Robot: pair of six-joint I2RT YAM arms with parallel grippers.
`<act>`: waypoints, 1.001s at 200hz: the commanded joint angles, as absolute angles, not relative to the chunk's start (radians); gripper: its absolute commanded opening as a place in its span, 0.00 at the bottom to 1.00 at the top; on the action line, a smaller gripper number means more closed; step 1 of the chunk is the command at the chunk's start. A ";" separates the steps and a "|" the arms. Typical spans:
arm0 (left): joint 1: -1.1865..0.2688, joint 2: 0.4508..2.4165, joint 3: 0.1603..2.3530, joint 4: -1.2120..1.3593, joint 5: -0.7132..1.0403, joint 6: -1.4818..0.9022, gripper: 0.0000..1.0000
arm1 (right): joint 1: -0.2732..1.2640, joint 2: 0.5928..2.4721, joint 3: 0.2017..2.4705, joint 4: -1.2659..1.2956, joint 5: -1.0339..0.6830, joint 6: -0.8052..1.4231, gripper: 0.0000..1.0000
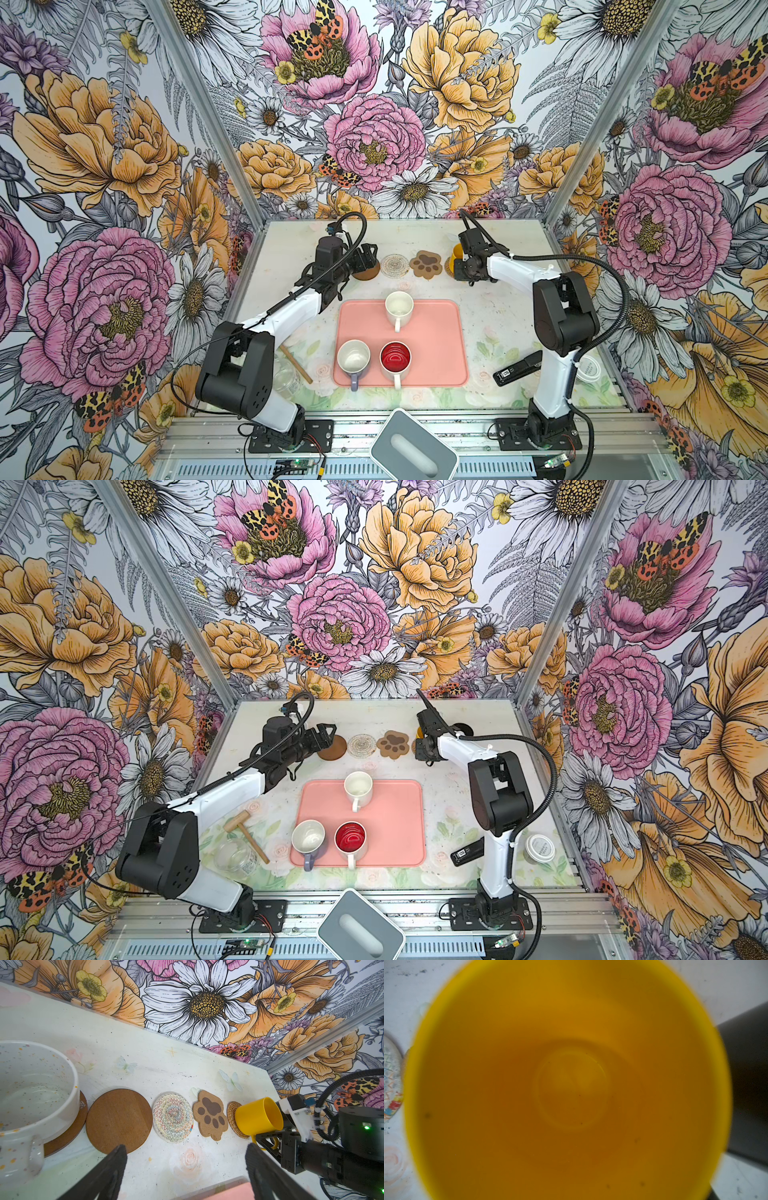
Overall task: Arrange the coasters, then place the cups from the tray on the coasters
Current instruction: 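Carry the yellow mug with the right gripper onto the woven rattan coaster, then open the right gripper and raise it off the yellow mug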
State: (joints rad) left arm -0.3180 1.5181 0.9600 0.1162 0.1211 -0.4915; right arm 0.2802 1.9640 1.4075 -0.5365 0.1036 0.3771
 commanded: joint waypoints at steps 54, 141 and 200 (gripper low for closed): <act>-0.308 1.485 0.953 0.111 0.109 -0.485 0.91 | 0.278 1.961 1.416 -0.488 0.113 0.399 0.16; -0.307 1.469 0.945 0.100 0.100 -0.482 0.91 | 0.277 1.910 1.391 -0.490 0.110 0.413 0.39; -0.307 1.439 0.930 0.098 0.091 -0.479 0.91 | 0.278 1.816 1.371 -0.490 0.111 0.421 0.45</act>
